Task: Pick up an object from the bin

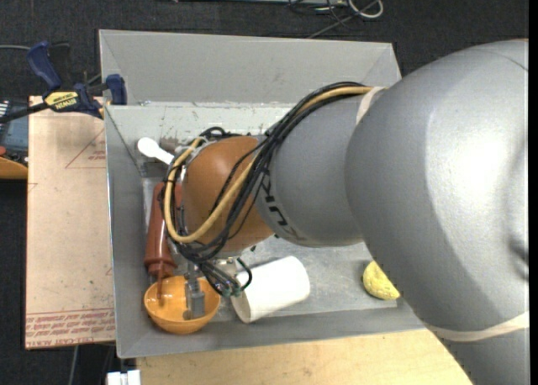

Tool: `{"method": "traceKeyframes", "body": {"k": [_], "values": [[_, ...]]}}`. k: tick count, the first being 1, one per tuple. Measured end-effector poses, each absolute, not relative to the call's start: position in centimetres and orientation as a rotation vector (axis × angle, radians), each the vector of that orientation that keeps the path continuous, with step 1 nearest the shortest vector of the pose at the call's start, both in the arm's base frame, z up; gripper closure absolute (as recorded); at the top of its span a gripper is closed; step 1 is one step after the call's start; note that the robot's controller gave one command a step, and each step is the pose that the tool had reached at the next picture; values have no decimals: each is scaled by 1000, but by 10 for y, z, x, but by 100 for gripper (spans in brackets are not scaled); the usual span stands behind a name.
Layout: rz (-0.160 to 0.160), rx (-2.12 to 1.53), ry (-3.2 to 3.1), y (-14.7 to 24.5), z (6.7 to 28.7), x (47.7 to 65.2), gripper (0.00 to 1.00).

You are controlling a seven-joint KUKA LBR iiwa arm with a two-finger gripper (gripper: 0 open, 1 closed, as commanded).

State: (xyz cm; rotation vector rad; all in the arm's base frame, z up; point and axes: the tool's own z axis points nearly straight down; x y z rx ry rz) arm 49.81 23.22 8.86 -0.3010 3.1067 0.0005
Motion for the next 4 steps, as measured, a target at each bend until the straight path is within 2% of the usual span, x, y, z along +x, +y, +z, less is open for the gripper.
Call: {"method": "traceKeyframes", "body": {"k": [1, 2, 3, 4], "values": [[6, -414, 3101, 231, 161, 484, 0], [-5, -805, 3007, 229, 100, 480, 0], [5, -1084, 2920, 231, 72, 491, 0], [-3, -1094, 2903, 219, 72, 492, 100]]}}
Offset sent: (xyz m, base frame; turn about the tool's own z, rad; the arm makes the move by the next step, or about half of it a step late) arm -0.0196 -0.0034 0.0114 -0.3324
